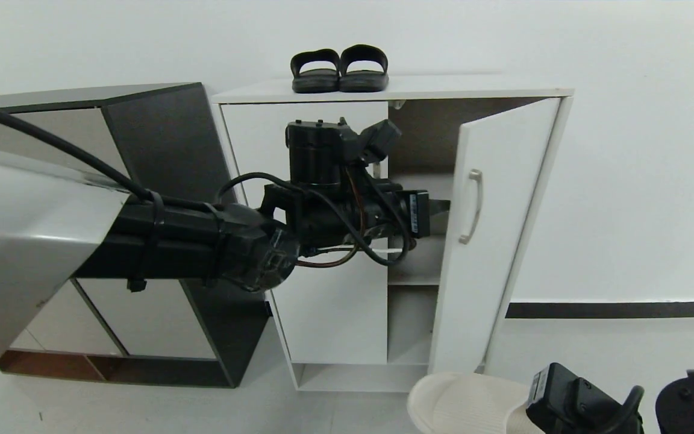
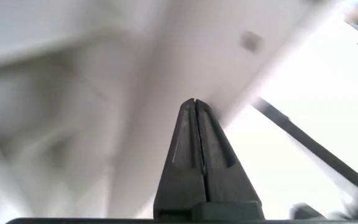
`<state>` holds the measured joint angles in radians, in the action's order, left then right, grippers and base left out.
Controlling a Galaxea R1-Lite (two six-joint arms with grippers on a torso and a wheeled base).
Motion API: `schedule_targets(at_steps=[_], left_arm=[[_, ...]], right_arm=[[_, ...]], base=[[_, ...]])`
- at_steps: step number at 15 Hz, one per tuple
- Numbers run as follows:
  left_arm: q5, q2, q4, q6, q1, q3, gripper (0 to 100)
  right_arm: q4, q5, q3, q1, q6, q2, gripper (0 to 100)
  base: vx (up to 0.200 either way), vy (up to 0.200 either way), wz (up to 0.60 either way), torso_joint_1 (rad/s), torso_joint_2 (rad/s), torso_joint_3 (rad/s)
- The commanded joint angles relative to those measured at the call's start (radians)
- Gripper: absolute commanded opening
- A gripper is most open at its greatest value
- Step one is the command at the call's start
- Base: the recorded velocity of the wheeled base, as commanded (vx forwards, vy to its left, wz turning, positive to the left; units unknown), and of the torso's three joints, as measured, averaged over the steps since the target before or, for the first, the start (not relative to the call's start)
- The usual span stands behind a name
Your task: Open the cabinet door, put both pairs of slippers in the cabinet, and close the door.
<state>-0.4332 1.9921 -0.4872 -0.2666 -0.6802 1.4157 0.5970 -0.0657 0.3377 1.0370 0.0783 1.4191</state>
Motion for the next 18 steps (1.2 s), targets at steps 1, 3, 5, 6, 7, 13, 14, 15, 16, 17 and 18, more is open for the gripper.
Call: schedule_targets(at_steps=[1, 3, 5, 6, 7, 13, 14, 15, 16, 17, 18], left_arm=[[0.001, -0.024, -0.011, 0.000, -0.050, -0.021, 0], [0.001, -0.003, -0.036, -0.002, -0.055, -0.021, 0], [0.057, -0.019, -0.093, 0.000, -0.018, -0.054, 0], [0.116, -0.047, -0.126, 0.000, -0.004, -0.078, 0], [0.214, -0.115, -0.160, 0.000, 0.019, -0.139, 0], [0.649, -0.803, -0.028, 0.201, 0.177, -0.722, 0], [0.722, -0.929, 0.038, 0.201, 0.188, -0.804, 0], [0.858, -1.036, 0.130, 0.199, 0.194, -0.870, 0], [1.019, -1.139, 0.193, 0.198, 0.205, -0.956, 0], [1.067, -1.222, 0.203, 0.198, 0.263, -0.999, 0], [1.061, -1.382, 0.210, 0.211, 0.519, -1.097, 0]], right_arm=[[0.001, 0.000, -0.005, 0.011, 0.000, -0.002, 0], [0.004, 0.000, 0.000, 0.012, 0.005, -0.002, 0], [0.004, -0.002, 0.020, 0.008, 0.011, 0.004, 0], [0.004, -0.005, 0.040, -0.011, 0.012, 0.015, 0], [0.007, -0.023, 0.078, -0.069, 0.017, 0.047, 0], [0.007, -0.422, 0.254, -0.130, 0.182, 0.182, 0], [0.007, -0.453, 0.267, -0.132, 0.184, 0.190, 0], [0.007, -0.463, 0.264, -0.130, 0.182, 0.187, 0], [0.007, -0.465, 0.264, -0.132, 0.182, 0.188, 0], [0.007, -0.465, 0.261, -0.130, 0.181, 0.188, 0], [0.007, -0.467, 0.250, -0.130, 0.179, 0.188, 0]], base=[[-0.200, 0.000, 0.00, 0.007, 0.01, 0.002], [-0.200, 0.000, 0.00, 0.000, 0.00, 0.005], [0.000, 0.000, 0.00, 0.000, 0.00, 0.000], [0.000, 0.000, 0.00, 0.000, 0.00, 0.000], [0.000, 0.000, 0.00, 0.000, 0.00, 0.000], [0.000, 0.000, 0.00, 0.000, 0.00, 0.000], [0.000, 0.000, 0.00, 0.000, 0.00, 0.000], [0.000, 0.000, 0.00, 0.000, 0.00, 0.000], [0.000, 0.000, 0.00, 0.000, 0.00, 0.000], [0.000, 0.000, 0.00, 0.000, 0.00, 0.000], [0.000, 0.000, 0.00, 0.000, 0.00, 0.000]])
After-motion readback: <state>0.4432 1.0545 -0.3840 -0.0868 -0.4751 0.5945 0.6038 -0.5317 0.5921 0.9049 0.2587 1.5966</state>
